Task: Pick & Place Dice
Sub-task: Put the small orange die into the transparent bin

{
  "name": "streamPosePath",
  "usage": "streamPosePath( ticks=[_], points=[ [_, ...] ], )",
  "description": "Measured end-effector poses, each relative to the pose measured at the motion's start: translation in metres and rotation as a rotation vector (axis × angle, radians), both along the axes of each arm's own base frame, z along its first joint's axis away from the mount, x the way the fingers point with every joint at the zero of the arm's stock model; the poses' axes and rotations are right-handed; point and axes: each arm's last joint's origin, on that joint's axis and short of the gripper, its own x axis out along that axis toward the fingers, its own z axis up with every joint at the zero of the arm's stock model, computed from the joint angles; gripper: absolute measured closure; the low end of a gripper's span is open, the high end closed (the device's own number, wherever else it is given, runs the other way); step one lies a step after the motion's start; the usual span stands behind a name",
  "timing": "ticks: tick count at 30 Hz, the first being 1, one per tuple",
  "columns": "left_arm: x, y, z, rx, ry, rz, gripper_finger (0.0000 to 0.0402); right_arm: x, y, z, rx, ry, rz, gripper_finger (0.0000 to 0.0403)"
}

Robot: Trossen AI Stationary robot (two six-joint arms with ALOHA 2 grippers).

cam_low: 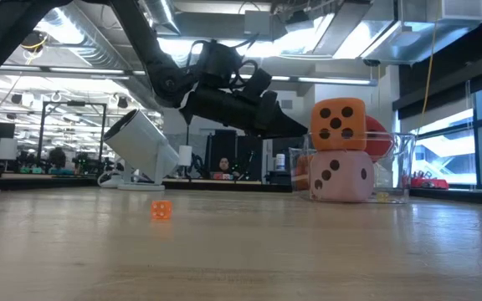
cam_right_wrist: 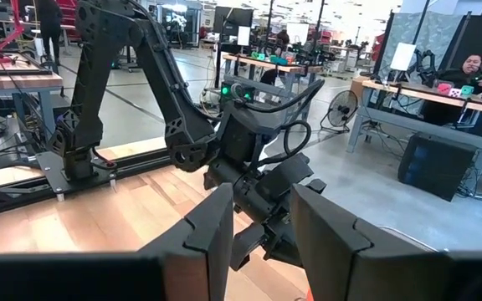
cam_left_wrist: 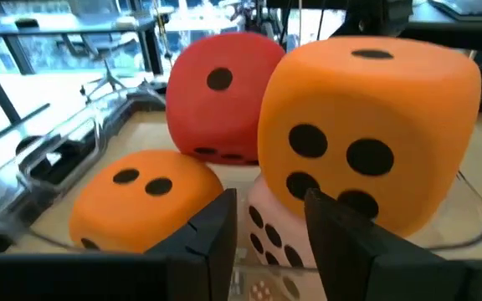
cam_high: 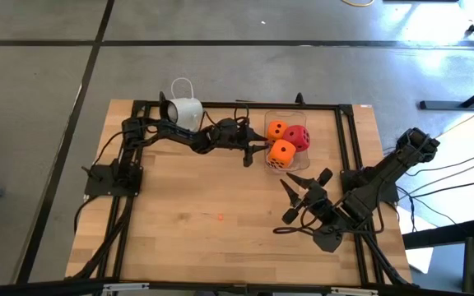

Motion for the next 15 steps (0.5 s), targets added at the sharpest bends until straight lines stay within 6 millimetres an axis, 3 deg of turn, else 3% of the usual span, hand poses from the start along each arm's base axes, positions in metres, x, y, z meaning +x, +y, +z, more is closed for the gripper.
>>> streamPosePath(
  ticks=[6,15],
  points=[
    [-0.013,0.0,0.019,-0.04,0.106,0.012,0.0272,0.0,0.0,0.0,-0.001,0.003,0.002,0.0282],
    [-0.056,-0.019,0.074,-0.113,0.294,-0.007,0.0274,0.0,0.0,-0.002,0.015,0.038,0.039,0.0282]
  ],
)
